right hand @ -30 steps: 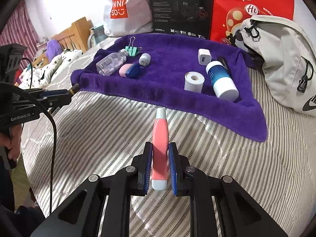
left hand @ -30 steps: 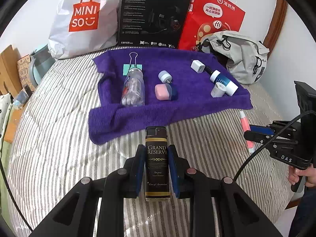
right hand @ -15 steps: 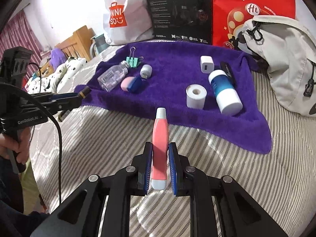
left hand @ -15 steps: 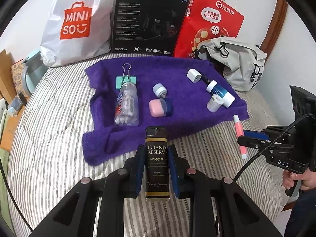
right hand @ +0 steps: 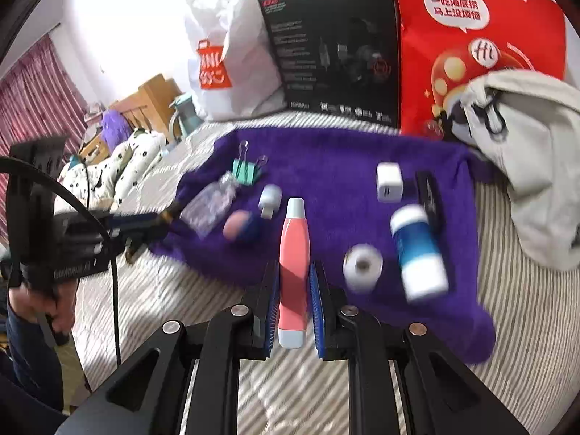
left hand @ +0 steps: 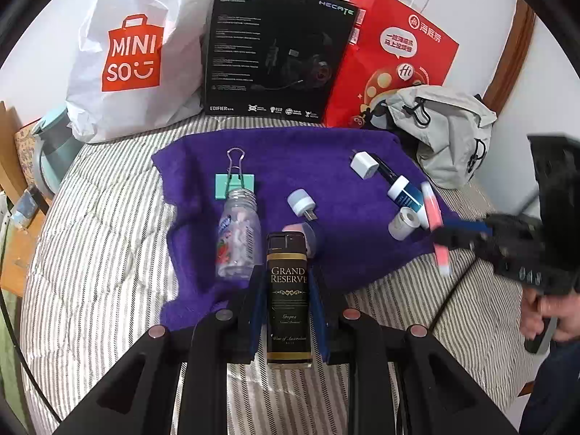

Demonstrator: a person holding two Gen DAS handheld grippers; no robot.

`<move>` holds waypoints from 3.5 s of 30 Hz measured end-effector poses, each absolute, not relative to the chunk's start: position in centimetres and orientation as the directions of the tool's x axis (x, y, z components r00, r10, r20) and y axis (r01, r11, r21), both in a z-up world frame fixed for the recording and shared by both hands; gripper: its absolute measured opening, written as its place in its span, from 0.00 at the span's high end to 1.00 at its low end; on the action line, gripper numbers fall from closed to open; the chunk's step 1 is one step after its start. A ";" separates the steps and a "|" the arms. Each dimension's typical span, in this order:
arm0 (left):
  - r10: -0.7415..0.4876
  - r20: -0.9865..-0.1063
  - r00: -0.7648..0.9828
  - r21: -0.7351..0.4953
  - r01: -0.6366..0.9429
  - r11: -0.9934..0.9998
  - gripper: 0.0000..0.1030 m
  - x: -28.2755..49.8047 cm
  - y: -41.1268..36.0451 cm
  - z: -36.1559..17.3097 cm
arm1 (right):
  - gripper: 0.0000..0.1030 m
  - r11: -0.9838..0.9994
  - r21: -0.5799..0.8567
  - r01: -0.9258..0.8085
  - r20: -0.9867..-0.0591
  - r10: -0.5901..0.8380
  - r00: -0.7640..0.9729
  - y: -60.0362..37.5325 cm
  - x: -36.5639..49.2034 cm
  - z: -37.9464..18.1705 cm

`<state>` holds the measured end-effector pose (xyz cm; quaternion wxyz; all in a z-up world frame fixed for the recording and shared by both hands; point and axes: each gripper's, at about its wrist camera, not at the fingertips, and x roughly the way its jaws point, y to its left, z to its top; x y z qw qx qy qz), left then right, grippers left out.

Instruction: Organize rigid objects

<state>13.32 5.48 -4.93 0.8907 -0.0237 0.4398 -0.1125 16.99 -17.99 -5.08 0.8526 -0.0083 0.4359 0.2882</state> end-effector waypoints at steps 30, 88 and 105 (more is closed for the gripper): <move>-0.227 -0.793 0.566 -0.143 0.190 0.971 0.78 16.4 5.9 -5.4 | 0.78 0.883 0.079 -0.463 -0.856 0.298 0.423 -14.6 26.9 -10.8; -0.233 -0.821 0.521 -0.040 0.354 0.934 0.43 17.1 -4.7 -7.4 | 0.68 0.941 0.198 -0.275 -0.801 0.317 0.508 -26.1 7.8 -7.4; -0.134 -0.746 0.653 -0.026 0.172 0.985 0.06 7.1 -0.7 -2.2 | 0.07 0.969 0.190 -0.159 -0.744 0.248 0.620 -23.3 6.9 -3.9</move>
